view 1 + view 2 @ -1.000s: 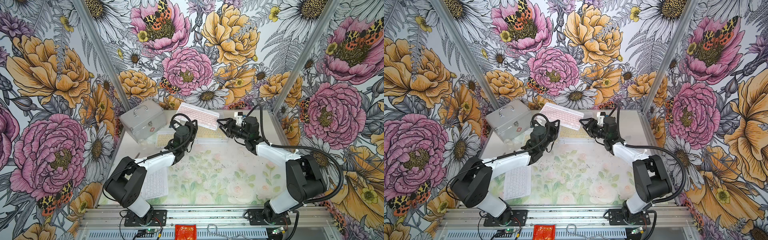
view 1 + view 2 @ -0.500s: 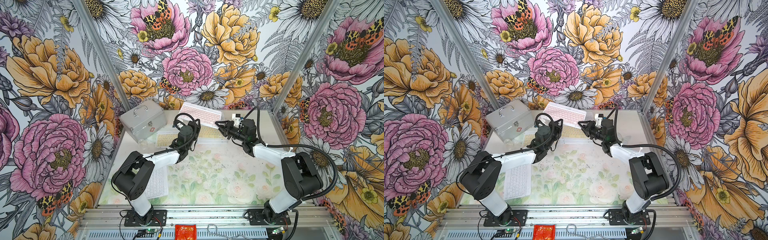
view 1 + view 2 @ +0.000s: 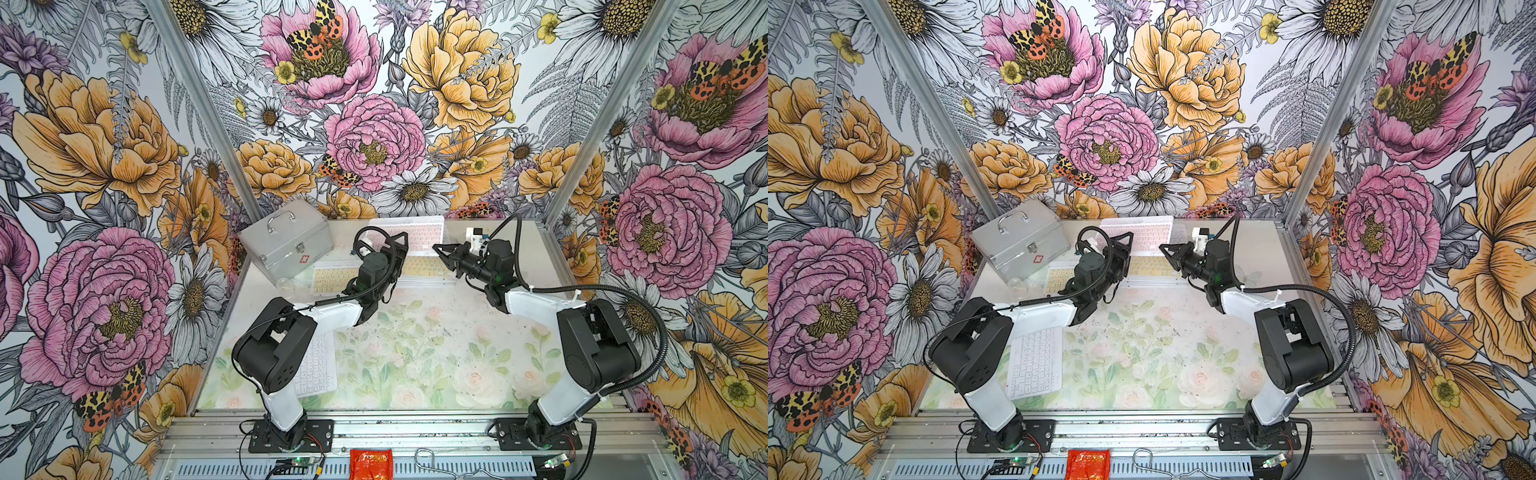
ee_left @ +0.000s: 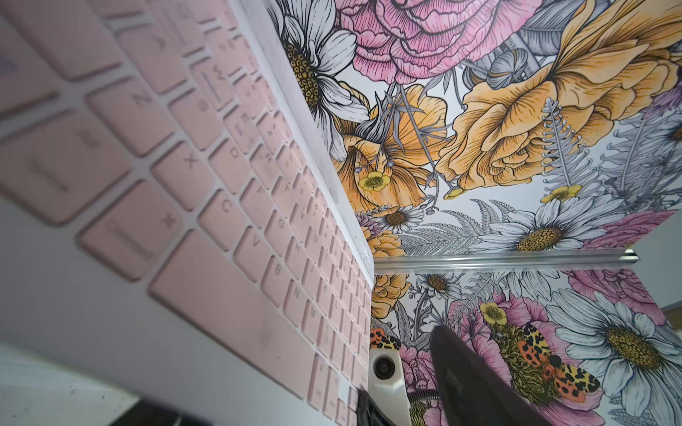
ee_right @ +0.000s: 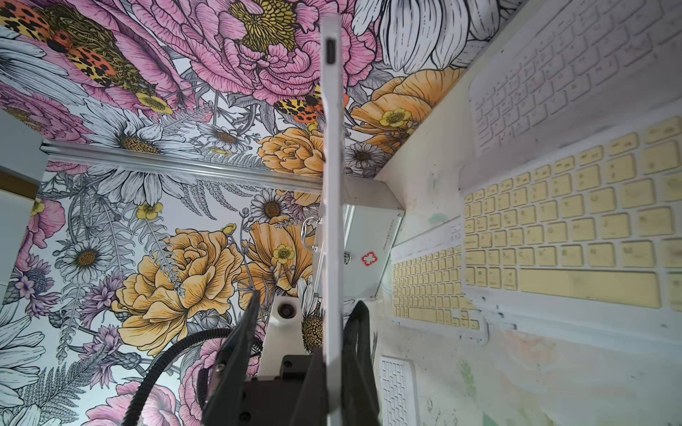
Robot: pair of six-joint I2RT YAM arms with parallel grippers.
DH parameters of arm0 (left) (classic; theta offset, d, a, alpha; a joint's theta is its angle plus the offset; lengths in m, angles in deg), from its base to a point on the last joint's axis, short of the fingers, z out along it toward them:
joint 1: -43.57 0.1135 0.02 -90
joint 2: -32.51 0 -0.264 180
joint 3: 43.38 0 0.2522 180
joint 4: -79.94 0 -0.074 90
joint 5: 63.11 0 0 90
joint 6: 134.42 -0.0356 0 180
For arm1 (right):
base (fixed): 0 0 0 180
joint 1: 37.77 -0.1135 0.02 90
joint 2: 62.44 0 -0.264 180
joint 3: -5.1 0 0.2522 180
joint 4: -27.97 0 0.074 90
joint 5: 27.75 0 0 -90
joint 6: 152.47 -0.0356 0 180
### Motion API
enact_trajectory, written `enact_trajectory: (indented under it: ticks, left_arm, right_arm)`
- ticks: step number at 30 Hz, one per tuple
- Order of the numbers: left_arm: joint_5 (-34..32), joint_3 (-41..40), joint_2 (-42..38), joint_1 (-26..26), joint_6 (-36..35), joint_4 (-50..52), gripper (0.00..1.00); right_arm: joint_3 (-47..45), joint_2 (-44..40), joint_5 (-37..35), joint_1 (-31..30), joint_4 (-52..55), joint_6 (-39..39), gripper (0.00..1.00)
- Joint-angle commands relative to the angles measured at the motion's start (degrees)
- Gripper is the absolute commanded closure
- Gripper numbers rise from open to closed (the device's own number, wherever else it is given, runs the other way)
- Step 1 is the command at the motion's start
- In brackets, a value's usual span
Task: Stack the numeric keypads
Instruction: Pick up the numeric keypad from the center of the board, then place the numeric keypad at the numeric keypad.
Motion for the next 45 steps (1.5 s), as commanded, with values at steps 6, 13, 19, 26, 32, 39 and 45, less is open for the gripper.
enact_trajectory:
  ticks: [6,13,19,26,32,39,45]
  left_arm:
    - [15.9,-6.4,-0.2,6.0,-4.0,5.1,0.01]
    - [21.7,-6.4,0.4,13.1,-9.1,13.1,0.01]
    - [23.1,0.6,3.9,16.9,-14.8,20.5,0.01]
    - [26.1,9.9,13.0,17.7,-16.2,22.9,0.01]
    - [26.2,14.3,16.3,16.9,-17.5,25.0,0.01]
    - [25.7,15.6,16.9,16.6,-18.2,25.9,0.01]
    - [26.0,16.6,18.0,16.5,-18.5,26.5,0.01]
  right_arm:
    - [2.2,3.5,4.6,3.7,-3.3,5.3,1.00]
    - [3.0,9.1,6.7,4.9,-6.9,5.1,1.00]
    - [3.5,11.8,7.1,6.0,-5.4,6.4,1.00]
    - [3.0,14.4,9.8,7.4,-5.2,7.4,1.00]
    - [2.5,15.6,10.8,8.5,-4.6,8.6,1.00]
    - [2.6,17.0,11.3,9.4,-3.2,10.0,1.00]
    - [2.7,17.0,11.1,10.0,0.0,12.2,0.98]
